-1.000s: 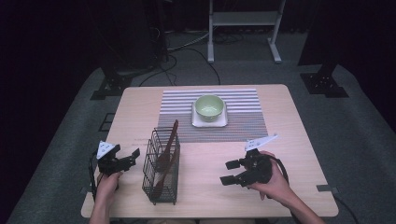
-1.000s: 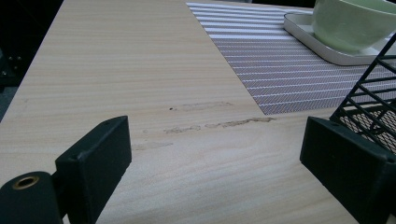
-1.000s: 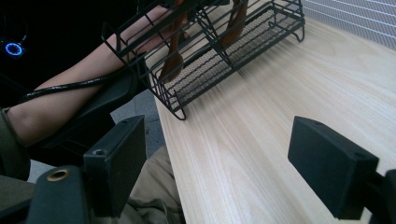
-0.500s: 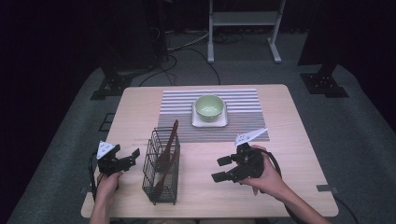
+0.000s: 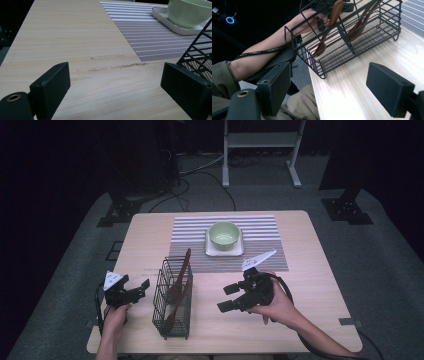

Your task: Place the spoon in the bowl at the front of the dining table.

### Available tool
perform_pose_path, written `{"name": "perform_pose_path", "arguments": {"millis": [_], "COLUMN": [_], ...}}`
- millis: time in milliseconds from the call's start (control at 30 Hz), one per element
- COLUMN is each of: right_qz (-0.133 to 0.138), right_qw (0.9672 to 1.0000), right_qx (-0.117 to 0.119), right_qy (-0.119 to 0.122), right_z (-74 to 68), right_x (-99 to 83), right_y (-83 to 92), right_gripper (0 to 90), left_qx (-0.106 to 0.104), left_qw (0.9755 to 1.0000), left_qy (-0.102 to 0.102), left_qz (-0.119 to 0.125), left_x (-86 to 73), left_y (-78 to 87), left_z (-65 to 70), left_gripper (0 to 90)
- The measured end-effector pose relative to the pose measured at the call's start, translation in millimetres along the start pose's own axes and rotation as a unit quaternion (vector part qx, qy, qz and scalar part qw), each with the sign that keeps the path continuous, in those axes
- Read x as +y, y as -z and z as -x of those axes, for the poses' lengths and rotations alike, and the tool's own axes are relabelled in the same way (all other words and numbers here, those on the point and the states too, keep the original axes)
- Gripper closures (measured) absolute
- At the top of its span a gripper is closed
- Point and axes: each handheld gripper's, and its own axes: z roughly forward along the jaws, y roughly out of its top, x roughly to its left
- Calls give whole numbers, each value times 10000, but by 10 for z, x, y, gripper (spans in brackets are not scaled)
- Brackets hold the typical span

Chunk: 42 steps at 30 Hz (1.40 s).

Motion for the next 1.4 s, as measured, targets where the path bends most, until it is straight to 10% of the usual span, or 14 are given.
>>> {"name": "perform_pose_path", "arguments": {"millis": [1400], "right_qz": [-458], "right_qw": [9986], "right_qx": [204], "right_qy": [-189], "right_z": [-16], "right_x": [584], "right_y": [-393], "right_gripper": [217], "left_qx": [-11], "left_qw": [10000], "left_qy": [28], "left_qz": [3], "left_x": [0], "left_y": [0], "left_z": [-6], "left_gripper": [81]}}
